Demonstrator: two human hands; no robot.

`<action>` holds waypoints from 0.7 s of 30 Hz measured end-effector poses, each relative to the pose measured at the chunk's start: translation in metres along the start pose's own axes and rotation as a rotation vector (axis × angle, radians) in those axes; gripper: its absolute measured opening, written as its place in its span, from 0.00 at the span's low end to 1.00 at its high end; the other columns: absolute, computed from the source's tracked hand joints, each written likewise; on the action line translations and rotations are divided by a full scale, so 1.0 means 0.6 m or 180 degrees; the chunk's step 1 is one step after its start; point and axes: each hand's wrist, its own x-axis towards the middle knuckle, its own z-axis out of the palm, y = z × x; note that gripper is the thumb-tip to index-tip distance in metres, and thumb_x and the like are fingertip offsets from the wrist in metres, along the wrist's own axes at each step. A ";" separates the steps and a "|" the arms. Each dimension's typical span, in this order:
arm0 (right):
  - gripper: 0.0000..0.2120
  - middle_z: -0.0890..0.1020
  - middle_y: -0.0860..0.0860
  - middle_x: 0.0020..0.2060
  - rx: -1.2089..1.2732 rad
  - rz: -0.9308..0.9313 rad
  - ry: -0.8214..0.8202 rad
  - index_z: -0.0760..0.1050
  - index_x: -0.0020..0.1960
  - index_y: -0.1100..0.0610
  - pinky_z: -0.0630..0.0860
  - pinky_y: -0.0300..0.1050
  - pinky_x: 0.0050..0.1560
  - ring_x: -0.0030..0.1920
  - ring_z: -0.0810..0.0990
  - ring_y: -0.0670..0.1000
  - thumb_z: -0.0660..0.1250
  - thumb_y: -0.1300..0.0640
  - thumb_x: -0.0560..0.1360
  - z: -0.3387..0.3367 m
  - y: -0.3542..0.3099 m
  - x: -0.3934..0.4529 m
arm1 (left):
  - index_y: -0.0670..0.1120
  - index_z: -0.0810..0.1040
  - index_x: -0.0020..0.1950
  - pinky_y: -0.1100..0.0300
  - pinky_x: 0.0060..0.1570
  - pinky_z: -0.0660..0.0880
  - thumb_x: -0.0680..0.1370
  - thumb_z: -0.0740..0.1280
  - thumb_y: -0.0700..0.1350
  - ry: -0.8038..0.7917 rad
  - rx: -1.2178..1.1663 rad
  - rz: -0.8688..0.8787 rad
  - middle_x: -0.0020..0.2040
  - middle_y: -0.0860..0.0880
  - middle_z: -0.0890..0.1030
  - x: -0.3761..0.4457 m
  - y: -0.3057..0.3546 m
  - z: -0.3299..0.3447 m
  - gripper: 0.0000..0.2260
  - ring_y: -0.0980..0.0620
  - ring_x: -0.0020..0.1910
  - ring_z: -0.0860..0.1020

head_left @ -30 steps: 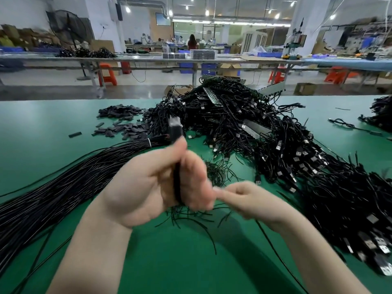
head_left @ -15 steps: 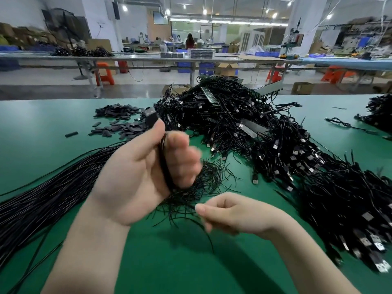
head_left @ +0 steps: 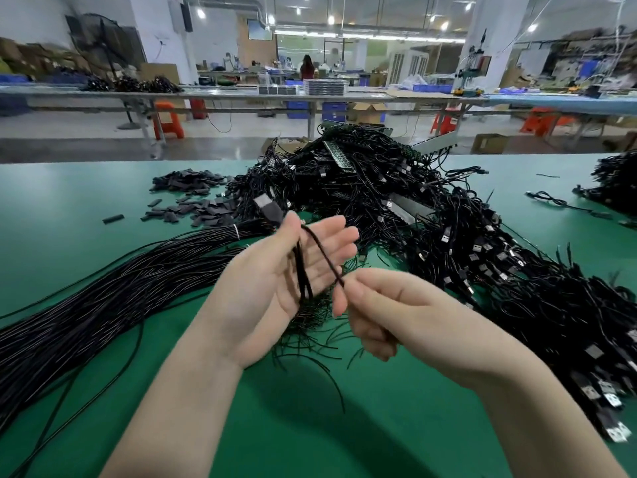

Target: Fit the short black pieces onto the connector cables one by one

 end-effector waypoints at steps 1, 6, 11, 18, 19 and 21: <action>0.14 0.69 0.45 0.27 -0.0060 0.0096 -0.0126 0.76 0.43 0.54 0.68 0.38 0.32 0.29 0.67 0.46 0.56 0.54 0.83 0.002 0.004 0.002 | 0.43 0.84 0.56 0.61 0.48 0.80 0.78 0.59 0.56 0.0038 -0.0162 0.0065 0.55 0.44 0.84 -0.001 0.001 0.003 0.21 0.50 0.55 0.83; 0.08 0.80 0.48 0.37 -0.0432 0.0294 -0.0052 0.77 0.49 0.53 0.76 0.45 0.44 0.39 0.78 0.47 0.60 0.54 0.81 0.003 0.021 0.013 | 0.50 0.80 0.37 0.63 0.33 0.75 0.77 0.61 0.54 0.0102 -0.0142 0.0260 0.31 0.54 0.74 -0.008 -0.007 0.026 0.14 0.55 0.30 0.75; 0.06 0.76 0.49 0.40 0.0028 -0.0208 0.0062 0.75 0.49 0.56 0.74 0.44 0.49 0.44 0.75 0.48 0.67 0.53 0.76 0.008 0.017 0.011 | 0.53 0.77 0.36 0.56 0.42 0.70 0.75 0.64 0.59 -0.0168 0.0247 0.0076 0.32 0.53 0.76 -0.005 -0.024 0.027 0.13 0.54 0.35 0.78; 0.14 0.76 0.57 0.39 -0.0166 -0.0076 0.0394 0.68 0.50 0.70 0.76 0.62 0.52 0.42 0.76 0.52 0.64 0.57 0.79 0.022 0.044 0.033 | 0.53 0.80 0.35 0.56 0.40 0.77 0.73 0.63 0.59 0.0043 0.1054 -0.0045 0.37 0.51 0.82 -0.001 -0.033 0.015 0.13 0.53 0.38 0.79; 0.13 0.77 0.57 0.42 -0.0186 -0.0033 0.0393 0.69 0.52 0.69 0.77 0.61 0.53 0.43 0.77 0.53 0.64 0.57 0.80 0.023 0.051 0.036 | 0.53 0.81 0.35 0.53 0.42 0.75 0.72 0.63 0.60 0.0111 0.1306 -0.0073 0.37 0.50 0.83 0.000 -0.033 0.012 0.14 0.52 0.38 0.79; 0.11 0.79 0.54 0.45 -0.0247 0.0046 0.0439 0.71 0.56 0.64 0.79 0.58 0.54 0.45 0.82 0.53 0.63 0.56 0.80 0.030 0.064 0.044 | 0.52 0.81 0.35 0.51 0.40 0.75 0.75 0.65 0.61 0.0309 0.1732 -0.0121 0.37 0.50 0.83 0.001 -0.036 0.006 0.16 0.52 0.36 0.79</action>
